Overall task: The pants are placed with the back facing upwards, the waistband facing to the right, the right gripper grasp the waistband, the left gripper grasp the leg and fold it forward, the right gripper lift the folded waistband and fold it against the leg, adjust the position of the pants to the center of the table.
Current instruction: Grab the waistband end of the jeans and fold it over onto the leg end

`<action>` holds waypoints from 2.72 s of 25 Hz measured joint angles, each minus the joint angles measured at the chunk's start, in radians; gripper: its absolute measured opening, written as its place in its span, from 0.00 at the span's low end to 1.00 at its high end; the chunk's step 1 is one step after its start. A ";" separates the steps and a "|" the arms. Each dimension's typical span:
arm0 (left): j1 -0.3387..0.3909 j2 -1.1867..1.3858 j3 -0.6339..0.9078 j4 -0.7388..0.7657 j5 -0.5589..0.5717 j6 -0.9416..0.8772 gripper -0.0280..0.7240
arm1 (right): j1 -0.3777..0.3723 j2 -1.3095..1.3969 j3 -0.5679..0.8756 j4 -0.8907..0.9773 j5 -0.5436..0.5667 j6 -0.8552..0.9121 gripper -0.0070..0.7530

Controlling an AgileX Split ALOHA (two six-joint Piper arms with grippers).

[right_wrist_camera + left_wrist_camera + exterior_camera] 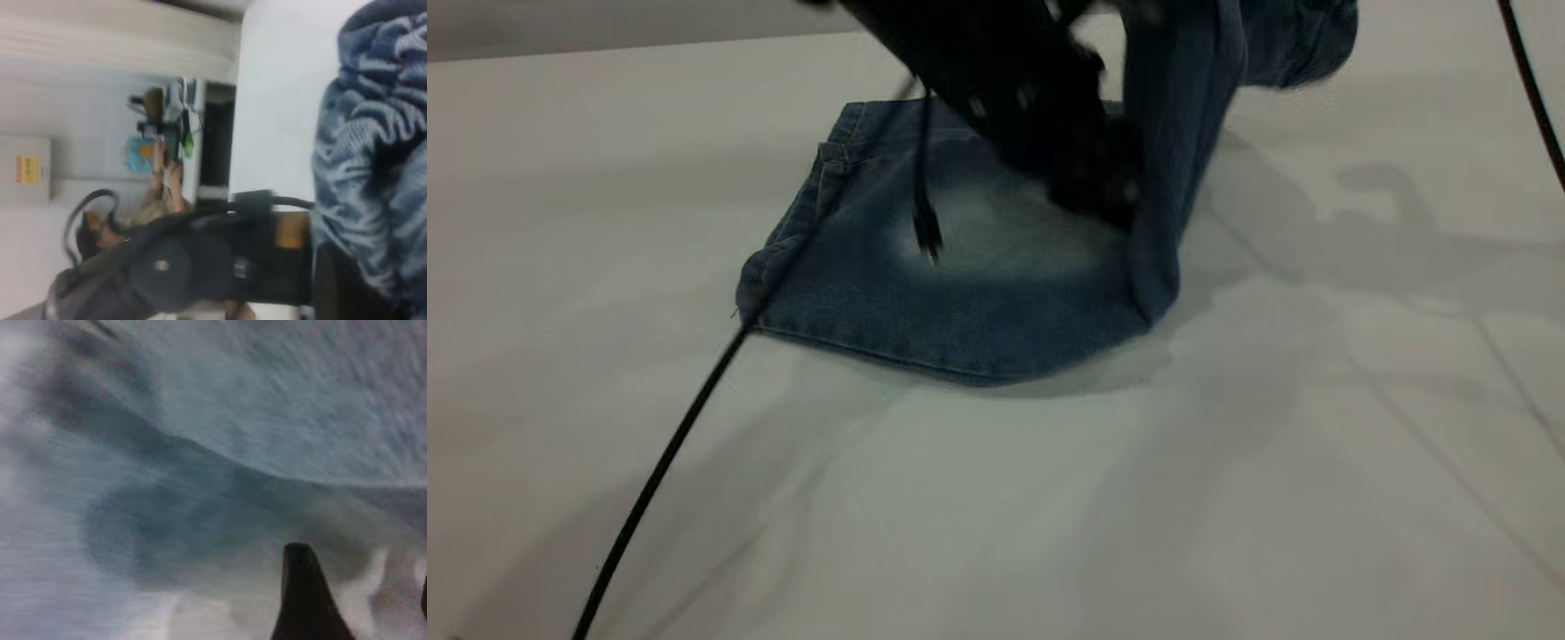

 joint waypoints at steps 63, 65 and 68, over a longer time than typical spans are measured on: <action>0.325 -0.741 0.123 -0.045 -0.162 0.143 0.54 | 0.428 -0.009 -0.001 0.139 -0.547 -0.372 0.15; 0.325 -0.794 0.123 -0.045 -0.162 0.145 0.54 | 0.475 0.028 -0.010 0.135 -0.620 -0.408 0.15; 0.325 -0.853 0.123 -0.045 -0.162 0.145 0.54 | 0.536 0.087 -0.035 0.136 -0.655 -0.425 0.15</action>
